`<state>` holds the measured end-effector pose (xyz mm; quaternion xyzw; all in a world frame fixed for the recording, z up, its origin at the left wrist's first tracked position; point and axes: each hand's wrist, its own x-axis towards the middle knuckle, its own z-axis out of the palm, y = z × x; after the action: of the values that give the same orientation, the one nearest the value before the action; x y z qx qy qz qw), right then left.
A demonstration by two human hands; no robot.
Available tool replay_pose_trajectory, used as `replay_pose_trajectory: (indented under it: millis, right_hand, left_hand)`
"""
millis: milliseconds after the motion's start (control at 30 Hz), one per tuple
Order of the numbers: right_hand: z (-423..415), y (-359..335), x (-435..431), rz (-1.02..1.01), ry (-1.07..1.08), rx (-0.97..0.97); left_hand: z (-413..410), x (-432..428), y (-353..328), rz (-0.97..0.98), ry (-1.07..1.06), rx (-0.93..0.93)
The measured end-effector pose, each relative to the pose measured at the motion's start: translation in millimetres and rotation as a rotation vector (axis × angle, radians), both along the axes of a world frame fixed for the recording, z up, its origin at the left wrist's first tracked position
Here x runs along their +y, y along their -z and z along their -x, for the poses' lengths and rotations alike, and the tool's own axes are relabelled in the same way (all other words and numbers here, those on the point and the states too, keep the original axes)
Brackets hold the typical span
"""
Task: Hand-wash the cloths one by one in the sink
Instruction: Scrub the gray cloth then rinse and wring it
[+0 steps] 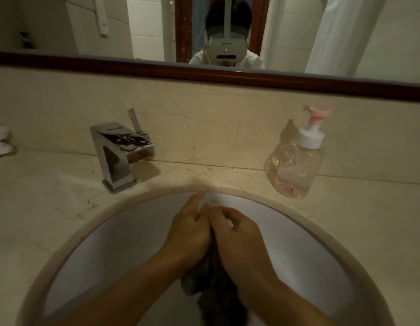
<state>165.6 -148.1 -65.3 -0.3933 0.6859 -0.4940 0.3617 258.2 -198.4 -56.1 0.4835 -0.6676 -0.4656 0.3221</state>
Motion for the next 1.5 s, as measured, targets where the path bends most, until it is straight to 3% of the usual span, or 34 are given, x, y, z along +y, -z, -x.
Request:
replay_pose_trajectory:
  millis: [167, 300, 500, 633, 800, 933, 1033, 1133, 1200, 1267, 1367, 1433, 1500]
  right_hand:
    - [7.7, -3.5, -6.1, 0.032, 0.062, 0.031]
    - [21.4, -5.4, -3.9, 0.020, 0.106, 0.065]
    - [-10.9, -3.1, 0.8, 0.047, 0.082, 0.023]
    - [15.2, -6.3, -6.6, 0.001, 0.147, 0.021]
    - [-5.3, -5.6, 2.3, 0.024, 0.106, 0.107]
    - [-8.9, -4.8, 0.2, 0.034, 0.099, 0.030]
    - [24.5, -5.4, -8.3, -0.123, 0.050, 0.215]
    - [46.9, -1.7, -14.3, -0.362, -0.136, 0.547]
    - [49.0, 0.1, -13.6, -0.494, -0.239, 0.665]
    - [47.6, 1.7, -10.0, -0.542, -0.259, 0.793]
    - [47.7, -2.1, -8.5, -0.413, -0.312, 1.057]
    - [46.9, 0.2, -8.7, -0.381, -0.563, 0.985]
    - [45.2, 11.0, -6.2, -0.550, -0.823, 0.927]
  left_hand:
    - [4.7, 16.8, -6.8, 0.036, -0.011, 0.067]
    - [14.5, 28.9, -5.7, 0.094, 0.037, 0.014]
    - [-2.2, 7.4, -7.3, 0.105, -0.068, -0.017]
    - [12.3, 33.4, -8.3, 0.204, 0.011, -0.022]
    - [0.7, 7.9, -5.6, 0.141, -0.005, -0.030]
    - [-4.4, 5.7, -4.0, 0.126, 0.017, -0.002]
    - [2.6, 4.5, 0.3, 0.139, 0.103, 0.009]
    - [-0.6, -11.2, 9.8, 0.137, 0.151, -0.310]
    - [-6.5, -20.6, 19.0, 0.125, 0.179, -0.603]
    - [-15.1, -25.4, 25.3, 0.165, 0.168, -0.782]
    - [-21.7, -28.0, 27.0, 0.384, 0.187, -0.854]
    - [-20.3, -27.6, 29.7, 0.363, 0.356, -0.782]
    - [-14.2, -22.8, 39.0, 0.285, 0.634, -0.916]
